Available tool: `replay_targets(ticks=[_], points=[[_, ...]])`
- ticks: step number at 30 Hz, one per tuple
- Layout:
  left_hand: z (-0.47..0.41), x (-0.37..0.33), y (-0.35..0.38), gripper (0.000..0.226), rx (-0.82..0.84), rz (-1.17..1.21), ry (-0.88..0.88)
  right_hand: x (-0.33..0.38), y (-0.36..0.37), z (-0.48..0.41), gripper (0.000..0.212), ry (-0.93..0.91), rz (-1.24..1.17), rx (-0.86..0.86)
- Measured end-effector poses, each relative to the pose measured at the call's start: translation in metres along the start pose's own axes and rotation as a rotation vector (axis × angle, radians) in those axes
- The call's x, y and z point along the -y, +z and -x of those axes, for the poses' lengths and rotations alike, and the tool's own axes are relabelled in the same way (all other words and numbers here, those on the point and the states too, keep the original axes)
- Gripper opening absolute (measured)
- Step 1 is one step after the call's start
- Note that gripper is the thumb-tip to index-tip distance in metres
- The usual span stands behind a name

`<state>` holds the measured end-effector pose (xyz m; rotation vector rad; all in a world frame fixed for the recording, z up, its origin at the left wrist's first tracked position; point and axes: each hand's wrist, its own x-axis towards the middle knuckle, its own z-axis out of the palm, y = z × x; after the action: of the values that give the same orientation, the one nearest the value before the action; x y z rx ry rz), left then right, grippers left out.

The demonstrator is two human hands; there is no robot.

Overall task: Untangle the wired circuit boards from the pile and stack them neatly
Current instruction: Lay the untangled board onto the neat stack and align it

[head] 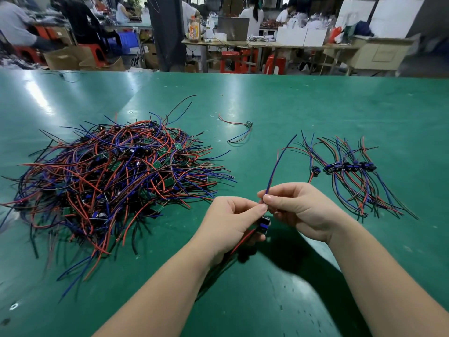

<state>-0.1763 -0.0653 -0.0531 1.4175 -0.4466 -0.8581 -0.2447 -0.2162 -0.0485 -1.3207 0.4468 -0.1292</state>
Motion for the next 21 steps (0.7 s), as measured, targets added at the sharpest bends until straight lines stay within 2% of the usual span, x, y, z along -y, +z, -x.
replay_targets(ticks=[4,6,11,17,21], points=[[-0.002,0.0,-0.001,0.015,0.007,-0.085,0.05,0.0,-0.001,-0.001,0.007,-0.008,-0.064,-0.022],[-0.002,0.001,-0.002,0.014,0.033,-0.125,0.028,0.003,-0.004,-0.002,0.003,-0.04,-0.131,-0.093],[0.001,0.007,0.006,0.015,0.151,-0.147,-0.066,0.014,-0.027,-0.006,0.008,-0.236,-0.378,-0.31],[0.003,0.008,0.009,0.016,0.163,-0.137,-0.07,0.01,-0.032,-0.008,0.01,-0.331,-0.225,-0.453],[0.002,0.008,0.009,0.015,0.14,-0.146,-0.037,0.011,-0.031,-0.008,0.012,-0.314,-0.194,-0.524]])
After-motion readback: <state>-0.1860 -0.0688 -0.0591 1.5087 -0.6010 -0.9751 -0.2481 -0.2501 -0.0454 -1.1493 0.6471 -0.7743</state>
